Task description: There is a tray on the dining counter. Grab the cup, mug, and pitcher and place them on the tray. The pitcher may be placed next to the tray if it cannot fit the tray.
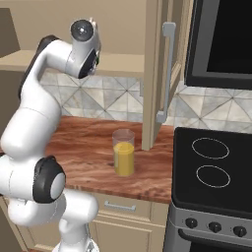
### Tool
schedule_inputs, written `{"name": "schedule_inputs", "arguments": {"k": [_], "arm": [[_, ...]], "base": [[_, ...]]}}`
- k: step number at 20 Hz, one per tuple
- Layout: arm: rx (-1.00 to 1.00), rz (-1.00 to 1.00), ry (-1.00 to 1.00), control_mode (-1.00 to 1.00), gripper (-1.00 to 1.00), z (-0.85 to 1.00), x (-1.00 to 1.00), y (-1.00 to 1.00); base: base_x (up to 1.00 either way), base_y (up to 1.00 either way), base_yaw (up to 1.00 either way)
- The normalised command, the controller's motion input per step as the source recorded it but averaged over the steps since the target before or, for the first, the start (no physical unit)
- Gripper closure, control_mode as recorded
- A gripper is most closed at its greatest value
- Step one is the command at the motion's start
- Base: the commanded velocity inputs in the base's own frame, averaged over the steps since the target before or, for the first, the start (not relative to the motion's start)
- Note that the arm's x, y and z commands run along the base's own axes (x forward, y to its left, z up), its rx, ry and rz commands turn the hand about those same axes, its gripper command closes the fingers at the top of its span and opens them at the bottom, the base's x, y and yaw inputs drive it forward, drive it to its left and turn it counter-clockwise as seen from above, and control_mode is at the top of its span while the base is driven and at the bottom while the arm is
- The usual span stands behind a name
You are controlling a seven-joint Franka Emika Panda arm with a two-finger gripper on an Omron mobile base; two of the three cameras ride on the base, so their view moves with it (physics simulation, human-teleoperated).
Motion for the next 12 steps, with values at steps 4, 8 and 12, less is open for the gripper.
{"name": "schedule_inputs", "arguments": {"k": [4, 8, 12], "arm": [[0.00, -0.03, 0.25, -1.00, 1.00, 0.46, -0.19, -0.04], [0.00, -0.01, 0.28, -1.00, 1.00, 0.06, -0.49, -0.12], [0.00, 0.00, 0.24, -1.00, 1.00, 0.00, -0.65, -0.17]], "base": [[0.00, 0.00, 0.00], [0.00, 0.00, 0.00], [0.00, 0.00, 0.00]]}}
